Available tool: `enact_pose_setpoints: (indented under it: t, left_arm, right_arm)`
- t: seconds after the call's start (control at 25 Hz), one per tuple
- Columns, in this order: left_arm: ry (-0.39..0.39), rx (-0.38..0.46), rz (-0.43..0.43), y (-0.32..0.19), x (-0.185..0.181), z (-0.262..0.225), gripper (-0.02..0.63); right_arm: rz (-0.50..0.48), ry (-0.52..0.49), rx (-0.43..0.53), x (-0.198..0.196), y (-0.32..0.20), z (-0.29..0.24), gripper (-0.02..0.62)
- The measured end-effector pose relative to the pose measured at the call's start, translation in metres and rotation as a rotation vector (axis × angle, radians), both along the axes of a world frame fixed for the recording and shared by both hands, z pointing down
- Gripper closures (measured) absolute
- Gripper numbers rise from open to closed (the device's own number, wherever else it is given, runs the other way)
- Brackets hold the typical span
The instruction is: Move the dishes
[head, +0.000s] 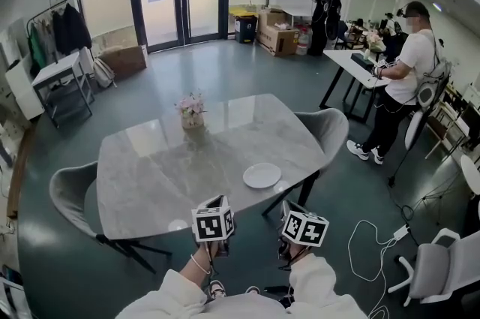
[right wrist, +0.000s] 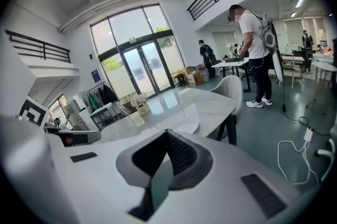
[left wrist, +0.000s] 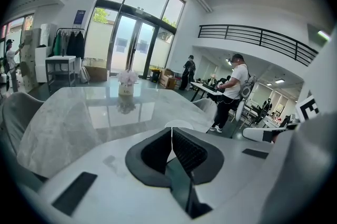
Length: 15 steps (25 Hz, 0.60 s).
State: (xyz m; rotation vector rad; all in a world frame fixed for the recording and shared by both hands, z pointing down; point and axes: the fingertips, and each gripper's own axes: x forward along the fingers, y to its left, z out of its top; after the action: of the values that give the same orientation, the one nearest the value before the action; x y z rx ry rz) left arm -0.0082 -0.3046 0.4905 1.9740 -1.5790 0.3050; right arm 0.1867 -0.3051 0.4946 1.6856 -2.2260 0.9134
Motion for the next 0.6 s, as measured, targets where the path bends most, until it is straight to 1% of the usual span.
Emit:
enact_pose_setpoints:
  t: [0.2,0.44,0.6]
  left_arm:
    - [-0.002,0.002,0.015,0.003,0.004,-0.002,0.594]
    - [-0.003,-0.008,0.025,0.006,0.006,0.001,0.594]
    - [0.000,-0.008,0.031,0.007,0.009,0.003,0.594]
  right_arm:
    - [0.014,0.004,0.001,0.003,0.005,0.000,0.537]
    - [0.037,0.032,-0.002,0.011,0.012,-0.003,0.537]
    - [0.039,0.025,0.004,0.015,0.013,-0.002,0.538]
